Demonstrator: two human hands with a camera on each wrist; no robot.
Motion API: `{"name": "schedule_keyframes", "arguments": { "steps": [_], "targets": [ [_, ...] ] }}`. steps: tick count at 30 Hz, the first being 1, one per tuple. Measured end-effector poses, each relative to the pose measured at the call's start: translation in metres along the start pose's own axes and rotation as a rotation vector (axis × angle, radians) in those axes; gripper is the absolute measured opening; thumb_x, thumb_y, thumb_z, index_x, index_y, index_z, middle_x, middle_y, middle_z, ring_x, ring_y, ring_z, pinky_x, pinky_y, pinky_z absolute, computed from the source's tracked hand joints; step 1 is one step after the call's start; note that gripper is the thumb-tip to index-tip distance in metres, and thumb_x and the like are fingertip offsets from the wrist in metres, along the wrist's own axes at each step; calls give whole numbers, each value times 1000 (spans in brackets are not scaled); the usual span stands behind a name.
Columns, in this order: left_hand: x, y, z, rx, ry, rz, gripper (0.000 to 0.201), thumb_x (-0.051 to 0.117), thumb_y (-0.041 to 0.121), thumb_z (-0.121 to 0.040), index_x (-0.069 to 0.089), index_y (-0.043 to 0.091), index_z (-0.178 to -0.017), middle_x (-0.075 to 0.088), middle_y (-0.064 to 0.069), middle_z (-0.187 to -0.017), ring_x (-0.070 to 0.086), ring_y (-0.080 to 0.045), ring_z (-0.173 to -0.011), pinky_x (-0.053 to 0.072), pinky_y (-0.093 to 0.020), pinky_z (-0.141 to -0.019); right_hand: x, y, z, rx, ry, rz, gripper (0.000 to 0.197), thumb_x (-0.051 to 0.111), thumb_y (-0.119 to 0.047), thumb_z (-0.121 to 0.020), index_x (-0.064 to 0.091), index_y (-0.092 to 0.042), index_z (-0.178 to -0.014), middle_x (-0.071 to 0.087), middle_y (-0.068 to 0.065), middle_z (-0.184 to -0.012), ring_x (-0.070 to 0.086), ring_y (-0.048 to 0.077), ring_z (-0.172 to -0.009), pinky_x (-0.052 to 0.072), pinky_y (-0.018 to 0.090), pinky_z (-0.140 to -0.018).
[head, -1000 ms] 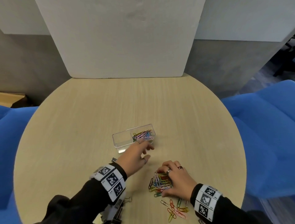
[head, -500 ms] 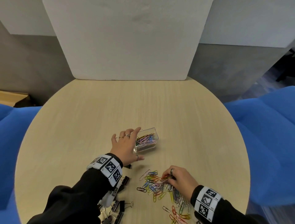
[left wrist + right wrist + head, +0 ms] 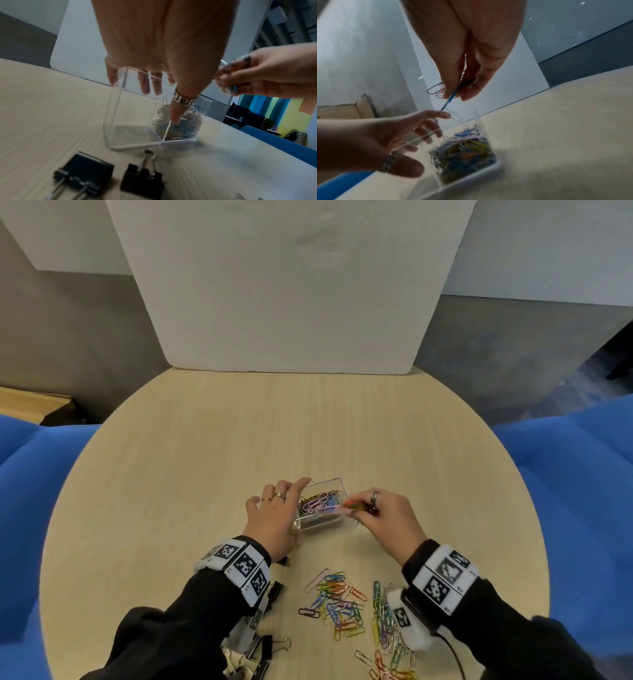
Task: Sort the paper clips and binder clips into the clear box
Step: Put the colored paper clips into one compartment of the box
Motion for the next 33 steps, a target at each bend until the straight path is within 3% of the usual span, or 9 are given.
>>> {"name": "schedule_keyframes", "arguments": {
  "steps": [5, 9, 14, 17, 20, 23, 26, 29, 33],
  "targets": [
    [2, 0, 0, -7, 36, -27, 83, 57, 20, -84, 3, 35, -145, 31, 3, -134, 31, -19, -122, 28, -39, -99, 23, -20, -30, -5, 107, -79, 17, 67, -11, -82, 71, -13, -98, 65, -4, -88, 55, -5, -76, 38, -2, -71],
    [4, 0, 1, 2, 56, -22, 82, 56, 18, -85, 3, 35, -145, 30, 4, -136, 31, -18, -124, 27, -39, -100, 43, -11, -28, -69, 25, 119, 27, 63, -8, -82, 68, -19, -106, 67, -2, -107, 58, 12, -98, 43, 21, -91],
    [5, -2, 1, 10, 71, -24, 83, 57, 18, -85, 2, 36, -145, 29, 5, -138, 30, -18, -126, 27, -39, -101, 33, 2, -26, -174, 41, 290, 32, 63, -37, -83, 62, -31, -114, 63, -13, -112, 52, 13, -102, 22, 18, -88],
    [5, -2, 0, 10, 77, -22, 83, 58, 19, -85, 3, 35, -145, 30, 4, -138, 31, -18, -126, 27, -39, -100, 22, 6, -24, -332, 87, 370, 25, 65, -40, -79, 67, -25, -98, 66, -10, -99, 55, 11, -89, 25, 30, -91],
    [5, -2, 1, 14, 79, -20, 83, 57, 19, -85, 3, 35, -145, 30, 5, -138, 30, -18, -126, 27, -38, -100, 27, 9, -19, -453, 36, 530, 33, 50, -52, -77, 67, -30, -95, 67, -13, -94, 55, 9, -91, 24, 33, -83],
    [4, -2, 1, 18, 80, -25, 82, 56, 19, -86, 2, 36, -145, 29, 6, -138, 30, -17, -126, 27, -37, -100, 42, 14, -18, -546, -12, 618, 37, 63, -50, -73, 63, -35, -107, 65, -13, -103, 41, 10, -99, 27, 36, -82],
    [4, -2, 1, 16, 77, -26, 82, 57, 19, -86, 2, 36, -145, 29, 6, -138, 30, -17, -126, 28, -37, -100, 44, 15, -21, -572, 75, 709, 34, 76, -43, -65, 68, -34, -97, 66, -12, -95, 42, 13, -94, 25, 35, -76],
    [4, -2, 1, 16, 76, -24, 84, 57, 18, -85, 2, 35, -145, 30, 5, -138, 30, -17, -126, 28, -37, -99, 38, 17, -25, -563, 138, 753, 30, 79, -41, -63, 70, -33, -90, 66, -11, -91, 47, 14, -90, 27, 35, -75],
    [5, -2, 1, 13, 85, 0, 82, 57, 18, -86, 4, 36, -145, 31, 5, -137, 31, -17, -125, 27, -37, -98, 46, 11, -21, -587, 111, 721, 45, 74, -41, -66, 62, -33, -108, 64, -12, -102, 42, 13, -93, 34, 36, -78]
  ]
}}
Point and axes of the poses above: each hand's wrist, its own z-axis away from the middle knuckle, its own x-axis out of the palm, y = z × x, the point moved 1 cm from there along -z, towards the middle knuckle
